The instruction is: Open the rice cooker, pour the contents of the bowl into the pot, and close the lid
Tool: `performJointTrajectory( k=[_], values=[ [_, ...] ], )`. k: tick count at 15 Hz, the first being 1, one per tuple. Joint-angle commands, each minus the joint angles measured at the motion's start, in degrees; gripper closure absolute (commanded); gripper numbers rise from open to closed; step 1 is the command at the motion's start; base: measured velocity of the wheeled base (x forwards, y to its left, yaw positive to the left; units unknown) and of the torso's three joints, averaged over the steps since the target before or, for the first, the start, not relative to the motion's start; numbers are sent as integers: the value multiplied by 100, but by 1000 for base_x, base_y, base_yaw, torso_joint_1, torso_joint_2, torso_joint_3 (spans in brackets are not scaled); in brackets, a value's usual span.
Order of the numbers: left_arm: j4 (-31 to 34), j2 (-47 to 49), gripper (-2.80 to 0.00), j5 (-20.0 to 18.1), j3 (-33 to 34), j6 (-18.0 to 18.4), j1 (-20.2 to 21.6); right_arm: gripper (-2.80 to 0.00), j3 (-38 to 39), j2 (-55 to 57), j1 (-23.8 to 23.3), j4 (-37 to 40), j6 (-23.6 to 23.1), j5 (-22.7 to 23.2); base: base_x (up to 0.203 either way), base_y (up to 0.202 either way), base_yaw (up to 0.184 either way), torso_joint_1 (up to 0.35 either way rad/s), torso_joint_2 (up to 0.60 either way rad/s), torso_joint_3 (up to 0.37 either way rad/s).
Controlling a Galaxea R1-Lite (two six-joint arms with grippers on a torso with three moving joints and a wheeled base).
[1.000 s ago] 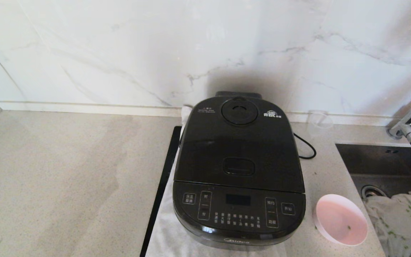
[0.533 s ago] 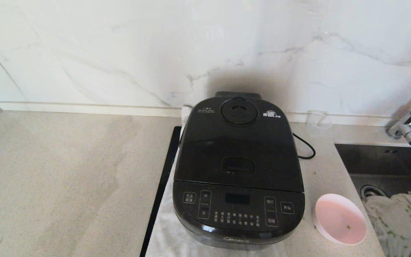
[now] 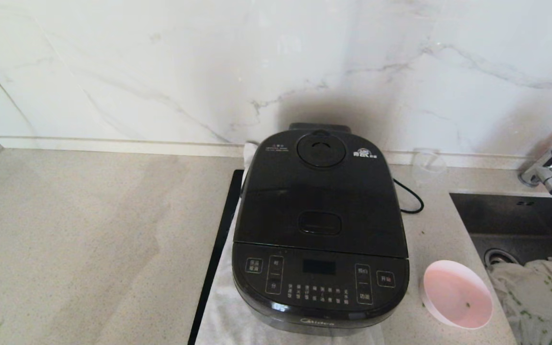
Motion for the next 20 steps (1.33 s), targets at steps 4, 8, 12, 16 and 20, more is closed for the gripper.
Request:
performJointTrajectory(
  k=[4, 8, 12, 16, 20],
  values=[
    [0, -6, 0, -1, 1, 0, 0, 0, 934, -49, -1, -1505, -172, 937, 0, 0, 0, 0, 0, 0],
    [0, -6, 0, -1, 1, -4, -2, 0, 934, -42, -1, -1450, -348, 1009, 0, 0, 0, 0, 0, 0],
    [0, -6, 0, -1, 1, -4, -2, 0, 926, -31, -1, -1476, -348, 998, 0, 0, 0, 0, 0, 0],
    [0, -6, 0, -4, 1, -4, -2, 0, 920, 35, -4, -1478, -343, 1007, 0, 0, 0, 0, 0, 0],
    [0, -6, 0, -8, 1, -4, -2, 0, 926, -23, -2, -1519, -94, 990, 0, 0, 0, 0, 0, 0]
  ],
)
